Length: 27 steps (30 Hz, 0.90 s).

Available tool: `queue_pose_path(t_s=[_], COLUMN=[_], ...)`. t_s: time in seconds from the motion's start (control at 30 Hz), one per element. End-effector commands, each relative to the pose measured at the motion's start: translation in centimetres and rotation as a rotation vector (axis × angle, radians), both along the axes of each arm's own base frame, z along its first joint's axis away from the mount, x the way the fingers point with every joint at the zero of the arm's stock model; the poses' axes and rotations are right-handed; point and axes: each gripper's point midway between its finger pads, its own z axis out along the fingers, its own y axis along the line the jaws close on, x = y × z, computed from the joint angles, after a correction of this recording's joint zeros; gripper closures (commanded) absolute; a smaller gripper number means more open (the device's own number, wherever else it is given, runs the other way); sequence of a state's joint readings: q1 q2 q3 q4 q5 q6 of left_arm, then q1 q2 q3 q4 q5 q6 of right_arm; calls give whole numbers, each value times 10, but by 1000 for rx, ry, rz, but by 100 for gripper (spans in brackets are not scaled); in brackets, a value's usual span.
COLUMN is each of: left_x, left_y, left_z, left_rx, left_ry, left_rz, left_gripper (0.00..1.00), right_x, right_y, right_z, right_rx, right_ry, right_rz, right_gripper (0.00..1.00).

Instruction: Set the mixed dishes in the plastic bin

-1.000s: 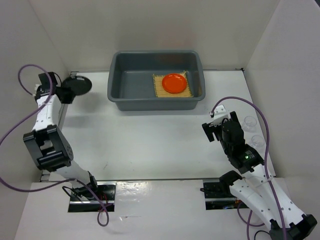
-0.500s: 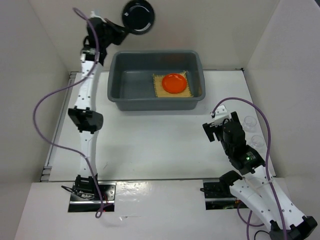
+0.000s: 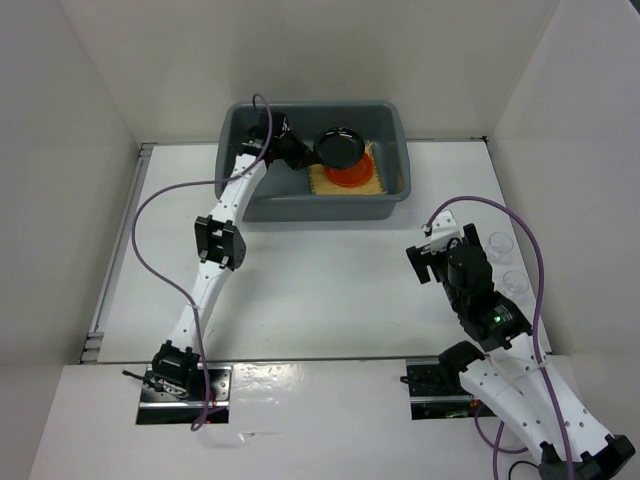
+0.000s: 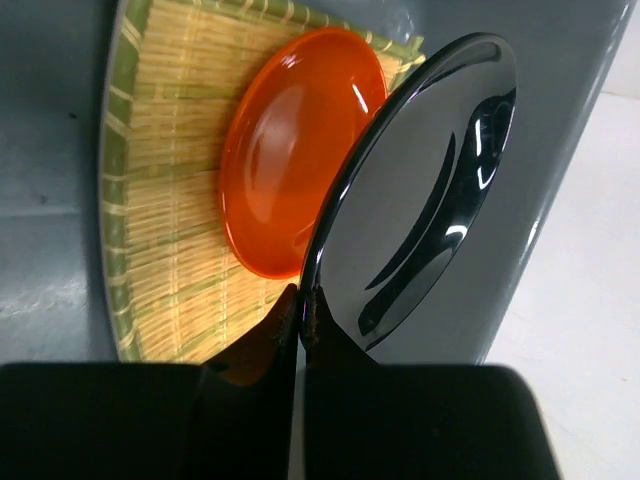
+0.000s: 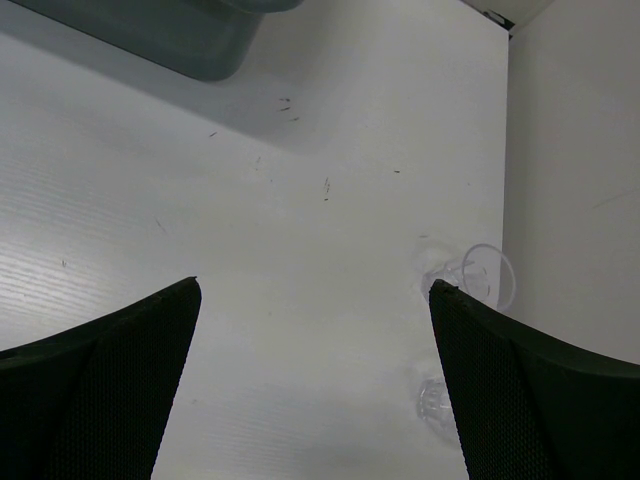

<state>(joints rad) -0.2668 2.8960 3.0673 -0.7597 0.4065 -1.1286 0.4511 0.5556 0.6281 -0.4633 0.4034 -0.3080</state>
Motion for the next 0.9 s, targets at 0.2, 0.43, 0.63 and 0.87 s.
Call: queue_pose_path(t_s=[0.2, 0.43, 0.63, 0.87], left_x=[-3, -6, -2, 4], left_y=[-54, -59, -50, -41], left_z=[1, -27, -35, -38], left_rx=[-174, -155, -127, -113], left_ry=[-41, 5, 20, 27], left_rz=[-87, -81, -51, -9], left_gripper=[100, 100, 100, 96], right_x=[3, 2, 2, 2], right_y=[2, 0, 0, 0], right_z=[16, 18, 18, 18], right_rx=[32, 34, 34, 42], right_ry=[-64, -74, -74, -74], right_rz=[-4, -13, -13, -16], right_gripper=[1, 1, 1, 1])
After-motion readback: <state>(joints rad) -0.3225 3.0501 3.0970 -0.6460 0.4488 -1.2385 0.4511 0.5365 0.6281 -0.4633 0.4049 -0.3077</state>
